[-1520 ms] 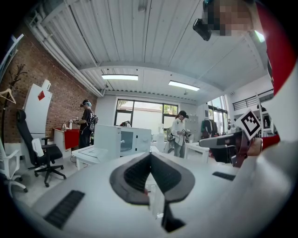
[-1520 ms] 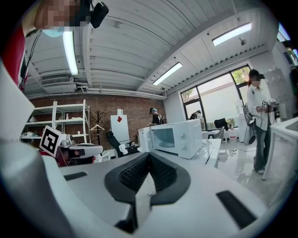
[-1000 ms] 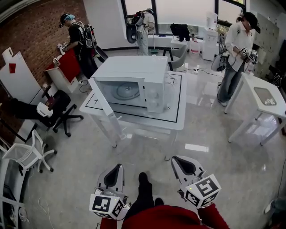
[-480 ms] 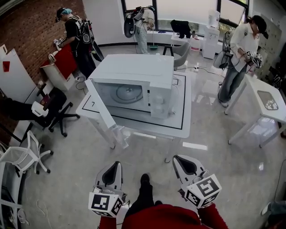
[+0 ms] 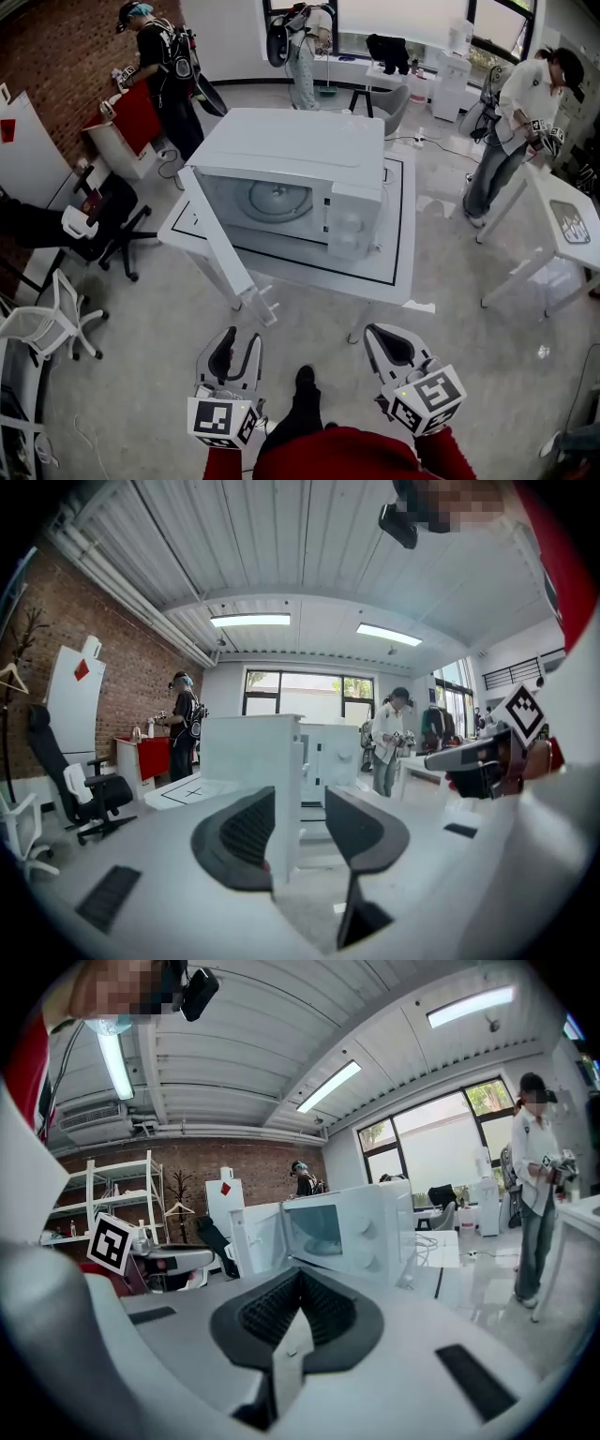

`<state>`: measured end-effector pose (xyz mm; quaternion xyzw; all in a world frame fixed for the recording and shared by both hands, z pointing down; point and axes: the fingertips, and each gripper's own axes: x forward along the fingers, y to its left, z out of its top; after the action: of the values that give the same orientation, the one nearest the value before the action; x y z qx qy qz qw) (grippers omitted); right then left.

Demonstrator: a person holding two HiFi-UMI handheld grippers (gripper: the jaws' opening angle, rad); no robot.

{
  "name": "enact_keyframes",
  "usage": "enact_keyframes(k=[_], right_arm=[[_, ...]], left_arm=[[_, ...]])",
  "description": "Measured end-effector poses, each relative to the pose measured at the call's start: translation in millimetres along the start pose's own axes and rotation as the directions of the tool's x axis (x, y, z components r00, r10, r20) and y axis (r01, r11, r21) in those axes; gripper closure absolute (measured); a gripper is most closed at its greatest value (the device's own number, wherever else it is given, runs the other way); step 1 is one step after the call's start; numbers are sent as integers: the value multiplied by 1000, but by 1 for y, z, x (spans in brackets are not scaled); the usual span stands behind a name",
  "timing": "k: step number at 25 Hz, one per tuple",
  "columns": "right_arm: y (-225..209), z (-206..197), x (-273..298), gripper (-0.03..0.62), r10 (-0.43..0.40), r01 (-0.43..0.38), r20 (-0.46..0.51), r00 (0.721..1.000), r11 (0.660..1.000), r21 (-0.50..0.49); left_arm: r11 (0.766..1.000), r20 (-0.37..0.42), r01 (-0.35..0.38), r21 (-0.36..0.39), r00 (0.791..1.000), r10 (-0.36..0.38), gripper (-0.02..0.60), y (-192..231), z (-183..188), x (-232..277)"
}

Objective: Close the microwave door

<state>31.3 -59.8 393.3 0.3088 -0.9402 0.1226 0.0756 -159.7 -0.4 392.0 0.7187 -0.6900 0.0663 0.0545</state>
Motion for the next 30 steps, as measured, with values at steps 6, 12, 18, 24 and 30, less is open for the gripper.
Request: enact_keyframes(k=[6,12,18,24,30], right_arm=[[-9,7,17,582,-15,15,-6,1000,1000,0],[-13,10,31,582,-30,31,-19,999,999,15],[-18,14,41,582,-46,47,-24,999,999,24],[-22,15,48,582,-50,51,-31,998,998,20],[-27,18,51,582,-73,73,-23,997,997,34]], left_arm=[[999,-23,43,13,999,-42,397,13,2,21],[989,-46,148,20,988,-147,397,9,5,37],[979,-47,203,4,978,-203,399,2,9,47],[967,-49,256,-4,966,-256,402,-6,10,60],[954,-81,300,-18,951,-300,405,-18,15,77]])
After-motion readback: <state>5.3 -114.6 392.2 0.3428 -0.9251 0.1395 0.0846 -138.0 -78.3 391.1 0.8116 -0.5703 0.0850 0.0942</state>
